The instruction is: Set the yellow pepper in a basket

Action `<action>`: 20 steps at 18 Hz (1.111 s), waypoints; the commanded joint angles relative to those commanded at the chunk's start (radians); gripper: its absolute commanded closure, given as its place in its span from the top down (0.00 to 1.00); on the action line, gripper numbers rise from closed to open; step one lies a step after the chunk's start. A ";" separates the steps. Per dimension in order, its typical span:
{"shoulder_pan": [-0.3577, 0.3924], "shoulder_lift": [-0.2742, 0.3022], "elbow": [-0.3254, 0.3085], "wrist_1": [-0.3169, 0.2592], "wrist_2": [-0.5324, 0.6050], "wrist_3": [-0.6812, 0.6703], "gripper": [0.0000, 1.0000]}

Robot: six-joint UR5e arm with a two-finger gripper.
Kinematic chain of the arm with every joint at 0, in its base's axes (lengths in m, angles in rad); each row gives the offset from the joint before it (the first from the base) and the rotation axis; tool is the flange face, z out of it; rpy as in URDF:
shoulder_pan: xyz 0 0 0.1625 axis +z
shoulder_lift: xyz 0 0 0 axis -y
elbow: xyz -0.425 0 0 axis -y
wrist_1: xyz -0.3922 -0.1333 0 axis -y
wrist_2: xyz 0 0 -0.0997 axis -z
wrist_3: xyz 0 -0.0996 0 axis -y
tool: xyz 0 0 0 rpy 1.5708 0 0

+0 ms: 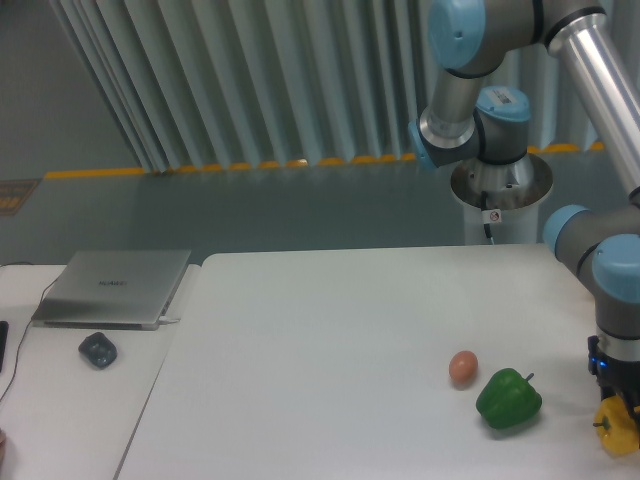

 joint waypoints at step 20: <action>0.109 0.471 -0.201 -0.268 0.002 0.160 0.60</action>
